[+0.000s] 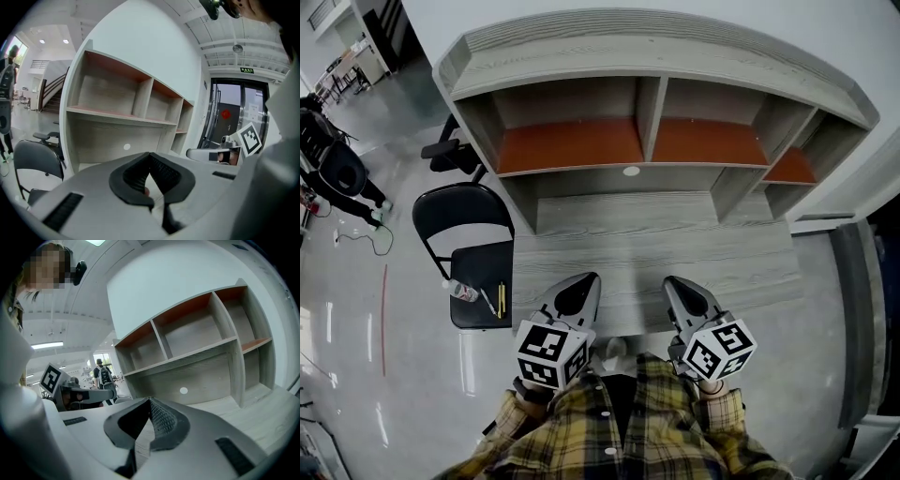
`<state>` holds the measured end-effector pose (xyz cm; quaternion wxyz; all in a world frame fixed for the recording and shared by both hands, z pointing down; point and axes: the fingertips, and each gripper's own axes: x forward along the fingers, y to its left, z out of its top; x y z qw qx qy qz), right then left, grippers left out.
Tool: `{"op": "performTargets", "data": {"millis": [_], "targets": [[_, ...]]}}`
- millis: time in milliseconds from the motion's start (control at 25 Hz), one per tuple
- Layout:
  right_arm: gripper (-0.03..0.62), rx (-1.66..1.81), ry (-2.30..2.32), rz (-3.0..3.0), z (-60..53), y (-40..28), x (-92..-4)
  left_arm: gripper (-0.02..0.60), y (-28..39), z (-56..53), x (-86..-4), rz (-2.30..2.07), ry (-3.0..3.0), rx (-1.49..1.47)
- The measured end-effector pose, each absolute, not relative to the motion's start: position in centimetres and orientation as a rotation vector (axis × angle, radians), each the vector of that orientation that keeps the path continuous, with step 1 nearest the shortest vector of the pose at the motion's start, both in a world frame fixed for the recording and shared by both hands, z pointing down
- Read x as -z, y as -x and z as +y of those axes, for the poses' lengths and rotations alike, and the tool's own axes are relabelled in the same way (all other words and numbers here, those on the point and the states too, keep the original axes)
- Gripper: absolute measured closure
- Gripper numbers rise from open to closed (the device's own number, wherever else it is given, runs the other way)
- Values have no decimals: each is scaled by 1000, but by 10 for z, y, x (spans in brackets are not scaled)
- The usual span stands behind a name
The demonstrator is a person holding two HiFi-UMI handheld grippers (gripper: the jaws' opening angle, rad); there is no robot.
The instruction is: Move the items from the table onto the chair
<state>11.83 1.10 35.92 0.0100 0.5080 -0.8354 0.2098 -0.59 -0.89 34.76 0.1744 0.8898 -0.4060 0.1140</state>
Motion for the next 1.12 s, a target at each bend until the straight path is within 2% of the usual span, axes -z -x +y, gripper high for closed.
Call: {"op": "performTargets", "data": {"millis": [1120], "targets": [[577, -727, -1499, -2618, 7, -115, -378, 577, 7, -15, -356, -1197, -2485, -372]]}}
